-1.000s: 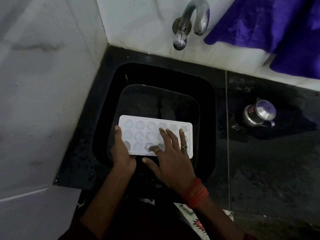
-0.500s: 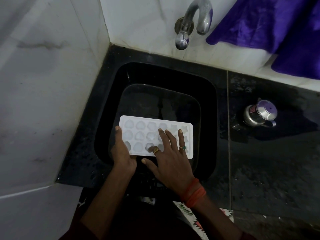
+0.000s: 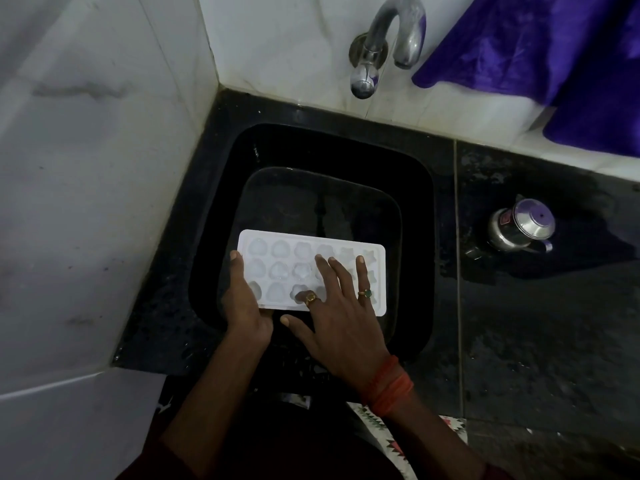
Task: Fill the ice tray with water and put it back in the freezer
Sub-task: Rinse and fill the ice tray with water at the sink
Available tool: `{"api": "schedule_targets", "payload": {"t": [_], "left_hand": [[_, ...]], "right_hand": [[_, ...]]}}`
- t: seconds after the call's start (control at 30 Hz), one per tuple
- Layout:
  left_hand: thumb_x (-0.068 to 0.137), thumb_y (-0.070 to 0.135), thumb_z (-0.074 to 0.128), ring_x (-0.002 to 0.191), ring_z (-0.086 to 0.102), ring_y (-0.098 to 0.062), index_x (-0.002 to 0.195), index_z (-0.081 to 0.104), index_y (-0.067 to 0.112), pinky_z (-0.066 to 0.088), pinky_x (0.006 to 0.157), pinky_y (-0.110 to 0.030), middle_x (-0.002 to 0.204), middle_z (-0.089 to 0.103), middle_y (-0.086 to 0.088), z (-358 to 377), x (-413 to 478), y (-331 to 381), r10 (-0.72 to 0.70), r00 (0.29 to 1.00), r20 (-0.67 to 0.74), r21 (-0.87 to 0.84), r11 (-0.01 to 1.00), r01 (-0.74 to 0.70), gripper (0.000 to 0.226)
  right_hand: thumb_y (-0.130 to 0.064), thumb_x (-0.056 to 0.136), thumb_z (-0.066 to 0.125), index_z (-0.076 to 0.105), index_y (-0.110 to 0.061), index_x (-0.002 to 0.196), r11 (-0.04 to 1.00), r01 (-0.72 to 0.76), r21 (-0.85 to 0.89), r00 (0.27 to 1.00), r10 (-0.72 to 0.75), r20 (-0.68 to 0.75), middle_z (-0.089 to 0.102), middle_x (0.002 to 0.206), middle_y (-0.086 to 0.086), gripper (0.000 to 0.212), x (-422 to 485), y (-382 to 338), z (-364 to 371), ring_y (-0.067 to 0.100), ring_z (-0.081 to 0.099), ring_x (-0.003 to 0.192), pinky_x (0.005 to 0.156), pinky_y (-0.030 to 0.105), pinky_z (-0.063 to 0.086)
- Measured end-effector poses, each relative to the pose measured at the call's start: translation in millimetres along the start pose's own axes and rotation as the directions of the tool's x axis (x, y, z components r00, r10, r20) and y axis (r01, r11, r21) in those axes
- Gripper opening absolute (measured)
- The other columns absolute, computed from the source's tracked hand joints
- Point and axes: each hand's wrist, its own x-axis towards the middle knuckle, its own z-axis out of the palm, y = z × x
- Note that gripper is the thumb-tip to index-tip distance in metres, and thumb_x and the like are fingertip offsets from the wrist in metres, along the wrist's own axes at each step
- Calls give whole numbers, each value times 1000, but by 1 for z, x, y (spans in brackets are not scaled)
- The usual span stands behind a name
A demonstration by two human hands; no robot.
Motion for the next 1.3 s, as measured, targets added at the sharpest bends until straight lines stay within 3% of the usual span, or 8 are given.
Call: {"api": "schedule_targets", "payload": {"t": [0.23,0.43,0.6,0.73,0.9,1.1,1.3], "left_hand": [[87,66,68,78,80,-25,104,76,20,62,55,-39,92,82,-2,2,3,0,-9,1000,-3,1,1000,9,50],[88,67,67,80,80,-27,106,76,21,62,56,-40,94,82,-3,2,6,-2,-17,1000,10,2,1000,17,50],[87,68,67,82,80,-27,106,76,21,65,64,-43,95,82,-3,3,9,-5,-7,1000,-9,26,1000,7,51],[86,69,67,84,80,-28,104,76,21,64,74,-47,96,82,-3,4,12,-7,-14,1000,-16,35,999,14,52],[86,69,67,80,80,-28,103,76,21,63,59,-42,93,82,-3,5,16,-8,-14,1000,-15,27,1000,14,52],[85,69,68,81,80,-28,98,78,22,63,59,-42,94,82,-3,5,20,-10,-8,1000,-16,25,1000,9,49],[86,69,67,85,80,-29,104,77,22,64,76,-48,98,82,-4,7,24,-10,5,1000,-13,43,999,-4,52]], "right_hand": [[-69,96,27,60,-29,132,1000,-2,-7,999,2,35,23,162,14,63,2,0,1,31,15,152,121,52,-14],[-68,96,30,64,-25,127,1000,2,9,1000,-2,6,28,160,16,62,2,2,0,33,21,150,122,53,-9],[-67,96,29,62,-23,131,1000,2,9,1000,-2,25,24,161,17,65,3,3,0,33,18,151,121,52,-13],[-68,96,26,64,-23,128,1000,6,-12,1000,-6,13,28,160,16,67,4,4,2,33,22,150,122,54,-8],[-69,96,25,59,-27,134,1000,5,1,999,-5,47,22,162,16,65,7,7,4,31,16,152,121,52,-14],[-67,96,32,64,-25,127,1000,6,15,1000,-6,-9,29,160,17,61,9,9,4,32,22,150,122,54,-6],[-67,96,29,62,-25,130,1000,1,15,1000,-1,16,24,162,15,63,13,9,6,30,17,151,122,53,-9]]}}
